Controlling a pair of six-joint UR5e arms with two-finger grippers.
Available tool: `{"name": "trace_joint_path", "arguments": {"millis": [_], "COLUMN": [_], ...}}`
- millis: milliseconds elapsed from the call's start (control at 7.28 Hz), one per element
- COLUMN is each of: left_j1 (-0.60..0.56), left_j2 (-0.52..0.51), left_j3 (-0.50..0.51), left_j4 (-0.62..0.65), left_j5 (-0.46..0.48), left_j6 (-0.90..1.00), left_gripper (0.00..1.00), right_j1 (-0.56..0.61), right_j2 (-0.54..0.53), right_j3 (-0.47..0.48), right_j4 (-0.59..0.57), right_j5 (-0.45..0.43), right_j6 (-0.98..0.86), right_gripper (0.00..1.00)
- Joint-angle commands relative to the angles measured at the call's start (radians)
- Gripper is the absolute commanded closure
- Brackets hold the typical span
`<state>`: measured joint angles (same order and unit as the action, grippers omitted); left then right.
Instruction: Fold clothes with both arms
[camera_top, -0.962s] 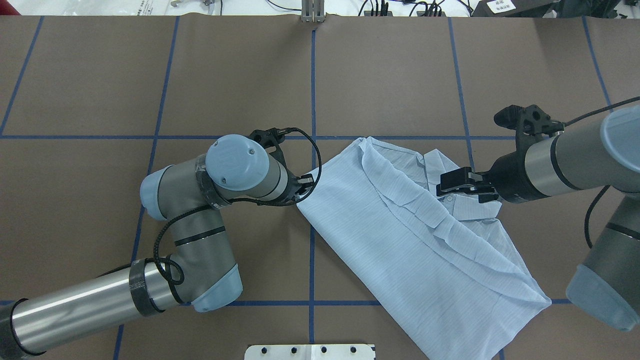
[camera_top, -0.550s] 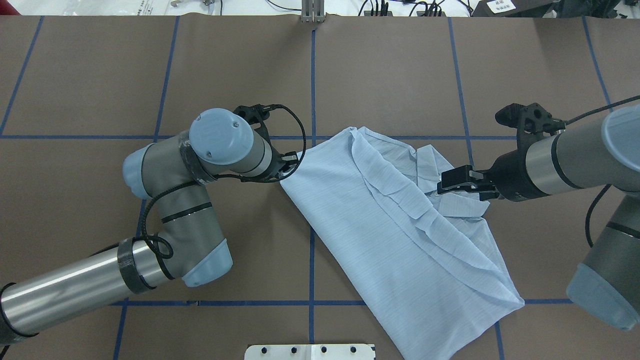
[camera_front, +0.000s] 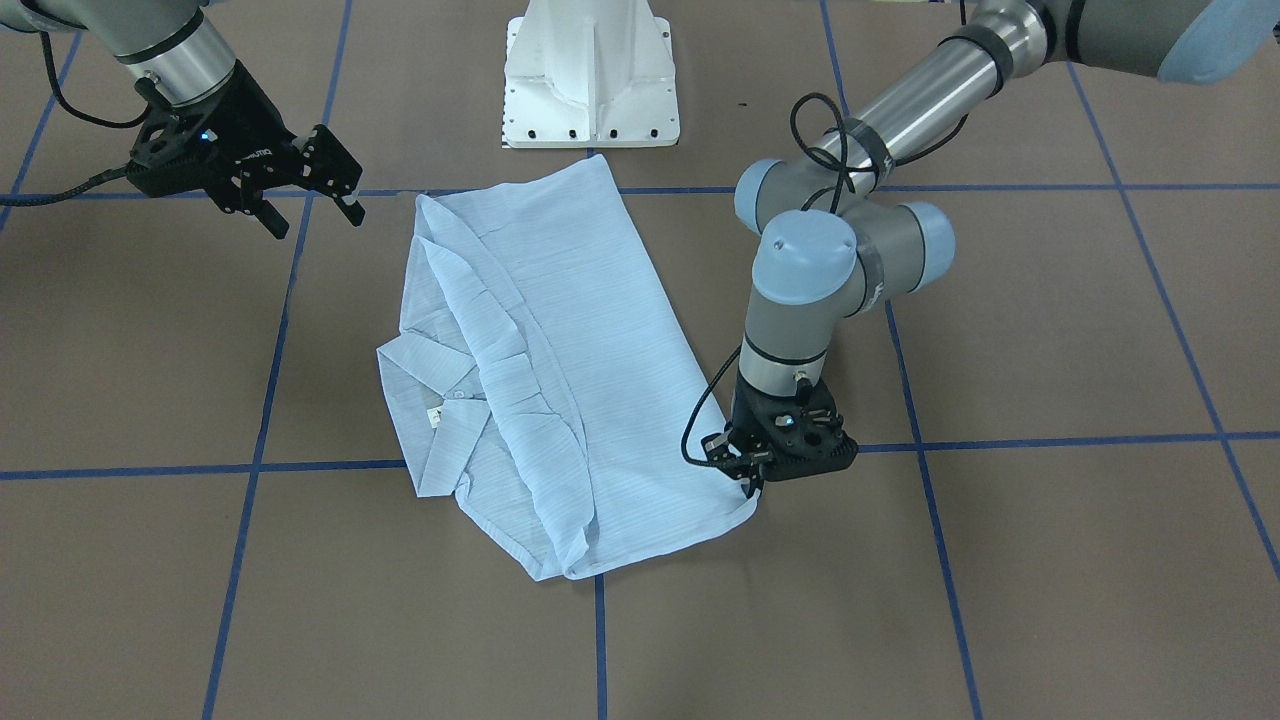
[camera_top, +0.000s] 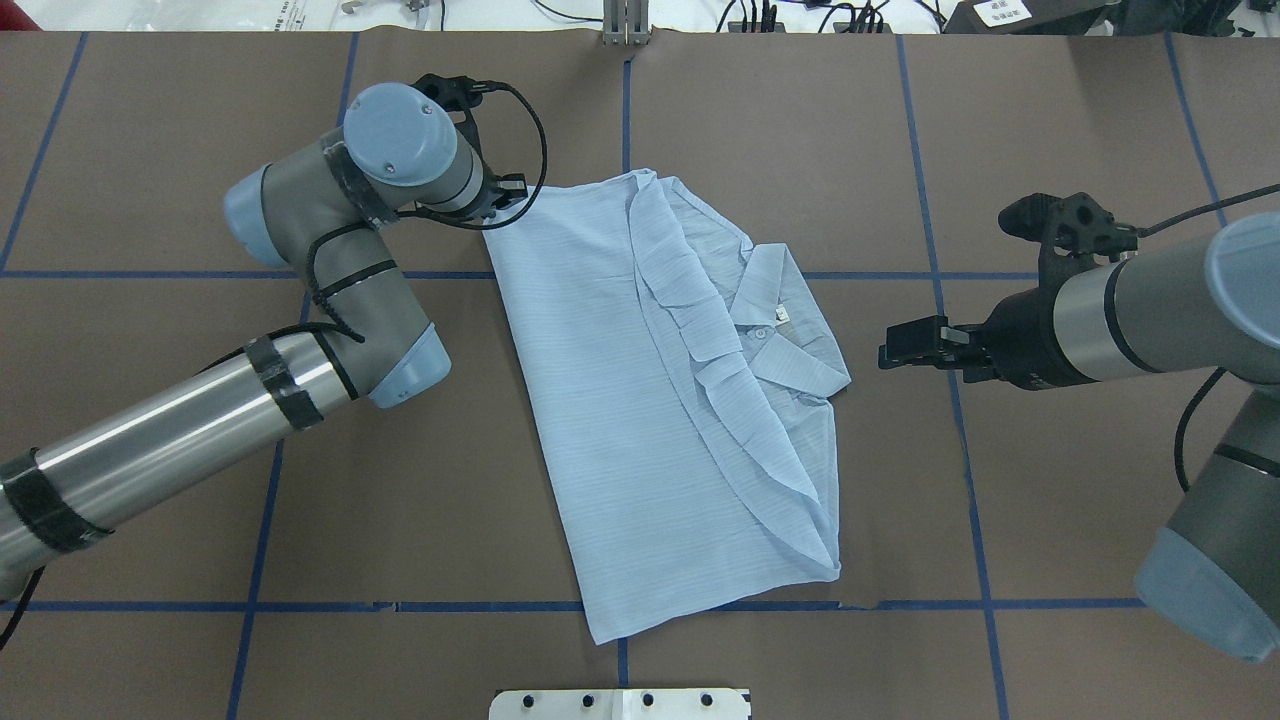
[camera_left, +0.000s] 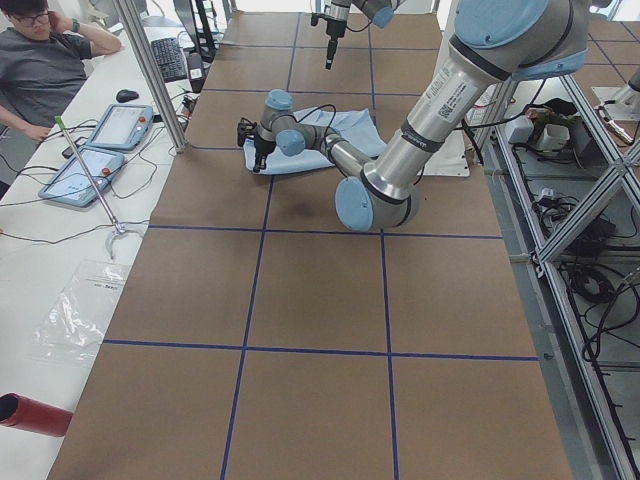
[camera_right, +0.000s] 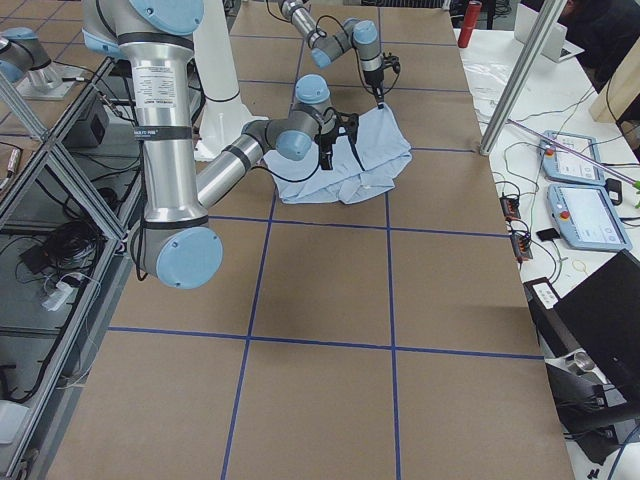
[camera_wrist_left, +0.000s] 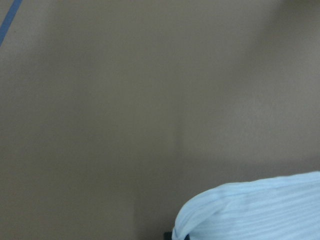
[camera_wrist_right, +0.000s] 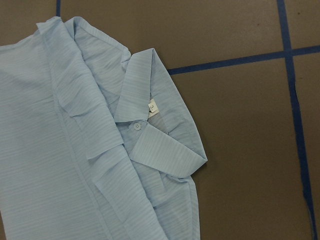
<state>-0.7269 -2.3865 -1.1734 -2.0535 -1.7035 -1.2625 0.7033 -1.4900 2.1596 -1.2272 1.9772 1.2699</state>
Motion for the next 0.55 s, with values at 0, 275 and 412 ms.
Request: {"name": "trace_joint_path", "arguments": {"millis": [0, 275, 412], "left_j1": [-0.009, -0.009, -0.009], "left_j2": [-0.149, -0.224, -0.223], "left_j3": [0.264, 0.400, 0.402], "left_j4": [-0.237, -0.367, -0.369], "left_j5": [0.062, 0.064, 0.077], "left_j6": [-0.006, -0.008, -0.006], "left_gripper": [1.00, 1.00, 1.00], "right_j1": [-0.001, -0.001, -0.002], "right_j2": [-0.001, 0.000, 0.001], "right_j3": [-0.003, -0.003, -0.009], "right_j4": [0.000, 0.000, 0.000], "right_j5": [-0.012, -0.012, -0.015], "right_j6": [0.002, 0.002, 0.000], "right_gripper": [0.00, 0.00, 0.00]}}
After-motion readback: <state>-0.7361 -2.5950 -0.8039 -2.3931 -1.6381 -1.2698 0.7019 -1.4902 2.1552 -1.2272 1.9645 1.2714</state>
